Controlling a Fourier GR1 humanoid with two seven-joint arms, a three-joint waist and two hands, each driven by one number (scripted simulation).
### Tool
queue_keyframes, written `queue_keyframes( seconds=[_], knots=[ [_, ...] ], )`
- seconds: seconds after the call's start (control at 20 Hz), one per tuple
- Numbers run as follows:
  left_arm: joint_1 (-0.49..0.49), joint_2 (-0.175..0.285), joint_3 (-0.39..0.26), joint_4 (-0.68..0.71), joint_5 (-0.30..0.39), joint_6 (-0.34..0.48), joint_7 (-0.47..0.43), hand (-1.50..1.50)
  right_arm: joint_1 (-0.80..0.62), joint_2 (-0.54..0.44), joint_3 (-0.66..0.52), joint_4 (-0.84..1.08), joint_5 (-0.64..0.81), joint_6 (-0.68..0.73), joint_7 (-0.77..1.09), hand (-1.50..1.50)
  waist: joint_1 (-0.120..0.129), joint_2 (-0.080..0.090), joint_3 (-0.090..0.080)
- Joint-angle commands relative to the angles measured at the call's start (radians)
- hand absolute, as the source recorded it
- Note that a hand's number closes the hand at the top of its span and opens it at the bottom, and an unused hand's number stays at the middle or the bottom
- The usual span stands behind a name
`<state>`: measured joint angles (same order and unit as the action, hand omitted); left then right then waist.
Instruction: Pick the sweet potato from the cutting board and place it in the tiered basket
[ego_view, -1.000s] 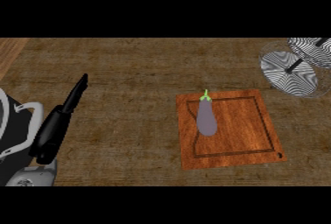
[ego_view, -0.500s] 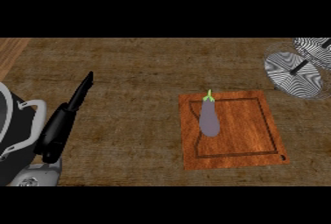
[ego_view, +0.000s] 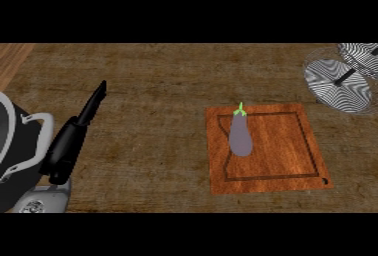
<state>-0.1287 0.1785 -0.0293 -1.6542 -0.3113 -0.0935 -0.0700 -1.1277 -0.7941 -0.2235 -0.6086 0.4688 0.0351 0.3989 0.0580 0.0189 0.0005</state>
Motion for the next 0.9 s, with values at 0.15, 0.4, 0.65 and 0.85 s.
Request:
queue_keyframes(
  seconds=[0.15, 0.4, 0.65, 0.85],
  knots=[
    [-0.012, 0.005, 0.013, 0.035, 0.006, -0.005, -0.038, 0.00, -0.051, 0.091, -0.075, 0.191, -0.044, -0.106, -0.192, -1.50, 0.004, 0.007, 0.001],
    [0.006, -0.011, -0.009, 0.002, -0.015, 0.007, -0.013, 0.00, -0.115, 0.105, -0.175, 0.210, -0.120, -0.207, -0.271, -1.50, 0.011, 0.005, 0.002],
    [-0.015, 0.002, 0.003, 0.003, -0.010, -0.005, 0.005, 0.00, -0.100, -0.011, -0.236, 0.216, -0.107, -0.416, -0.305, -1.50, -0.001, 0.004, 0.001],
    [0.023, -0.001, 0.018, -0.003, 0.005, 0.001, -0.020, 0.00, -0.044, -0.138, -0.291, 0.251, -0.126, -0.443, -0.308, -1.50, -0.026, -0.002, 0.002]
  ],
)
